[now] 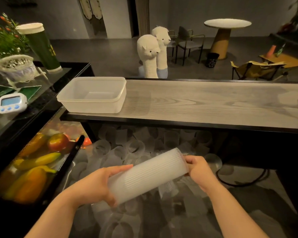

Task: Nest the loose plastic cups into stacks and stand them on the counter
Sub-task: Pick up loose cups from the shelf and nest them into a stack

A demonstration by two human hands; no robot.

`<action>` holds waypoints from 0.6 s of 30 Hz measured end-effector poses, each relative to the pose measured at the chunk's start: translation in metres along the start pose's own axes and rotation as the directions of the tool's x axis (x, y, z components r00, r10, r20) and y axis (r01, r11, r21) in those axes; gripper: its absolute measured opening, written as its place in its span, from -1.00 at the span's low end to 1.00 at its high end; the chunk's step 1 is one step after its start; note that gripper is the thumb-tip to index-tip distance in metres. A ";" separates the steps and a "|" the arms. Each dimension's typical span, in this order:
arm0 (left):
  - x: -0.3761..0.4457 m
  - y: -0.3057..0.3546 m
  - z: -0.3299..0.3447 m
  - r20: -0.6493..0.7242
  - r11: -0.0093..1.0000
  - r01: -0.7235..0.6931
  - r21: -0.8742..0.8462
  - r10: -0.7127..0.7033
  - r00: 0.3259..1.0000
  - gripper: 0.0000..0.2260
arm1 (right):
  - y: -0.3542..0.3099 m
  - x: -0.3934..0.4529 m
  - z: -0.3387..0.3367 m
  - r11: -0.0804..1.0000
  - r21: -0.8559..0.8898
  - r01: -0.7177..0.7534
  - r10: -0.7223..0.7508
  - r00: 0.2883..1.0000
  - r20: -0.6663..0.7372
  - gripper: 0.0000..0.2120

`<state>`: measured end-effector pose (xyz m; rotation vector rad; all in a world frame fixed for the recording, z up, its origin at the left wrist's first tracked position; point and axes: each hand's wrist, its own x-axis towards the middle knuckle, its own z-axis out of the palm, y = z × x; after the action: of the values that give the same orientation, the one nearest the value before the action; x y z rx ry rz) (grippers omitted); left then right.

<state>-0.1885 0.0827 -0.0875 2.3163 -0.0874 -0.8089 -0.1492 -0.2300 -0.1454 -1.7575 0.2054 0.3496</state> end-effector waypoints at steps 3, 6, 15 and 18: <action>0.002 0.004 0.002 -0.042 1.000 -0.010 -0.009 0.009 0.999 -0.09 | 0.008 0.000 -0.011 0.996 0.061 -0.066 0.068 0.997 -0.035 -0.79; 0.004 0.003 0.006 -0.081 1.000 -0.021 -0.023 0.019 0.997 -0.06 | 0.047 0.010 -0.028 0.917 -0.273 -0.292 0.242 0.949 -0.203 -0.70; -0.001 -0.003 0.015 -0.089 1.000 -0.021 0.012 0.022 0.996 -0.10 | 0.131 -0.006 -0.008 0.798 -0.372 -0.475 0.393 0.877 -0.276 -0.40; -0.007 -0.007 0.011 -0.072 1.000 -0.005 0.020 0.006 0.997 -0.12 | 0.095 -0.009 -0.040 0.977 0.111 -0.183 0.206 0.942 -0.265 -0.29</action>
<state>-0.2013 0.0838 -0.0945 2.3602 -0.0697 -0.7235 -0.1839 -0.2898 -0.2227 -1.7013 0.5898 0.2326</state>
